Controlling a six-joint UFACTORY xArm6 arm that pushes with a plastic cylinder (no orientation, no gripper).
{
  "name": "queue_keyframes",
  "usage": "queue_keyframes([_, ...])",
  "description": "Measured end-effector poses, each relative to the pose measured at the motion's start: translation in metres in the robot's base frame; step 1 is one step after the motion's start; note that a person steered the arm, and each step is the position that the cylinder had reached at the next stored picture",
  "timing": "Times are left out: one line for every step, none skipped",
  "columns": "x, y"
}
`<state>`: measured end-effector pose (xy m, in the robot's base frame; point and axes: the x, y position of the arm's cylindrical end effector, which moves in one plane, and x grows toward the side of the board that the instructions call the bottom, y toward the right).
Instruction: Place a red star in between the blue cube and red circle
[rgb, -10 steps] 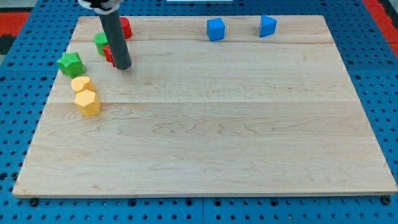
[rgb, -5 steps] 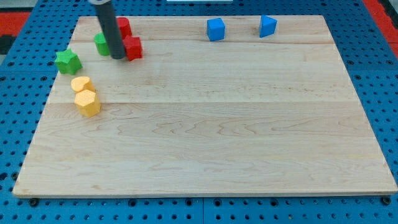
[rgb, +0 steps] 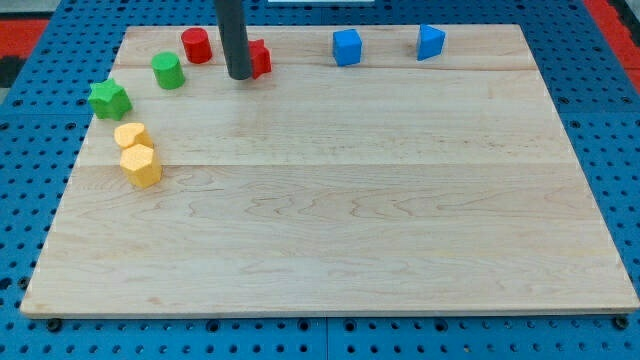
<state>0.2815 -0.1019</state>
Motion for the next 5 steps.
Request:
queue_keyframes([-0.015,0.010])
queue_keyframes([-0.020,0.012])
queue_keyframes([0.004,0.012])
queue_keyframes([0.017,0.041])
queue_keyframes([0.017,0.095])
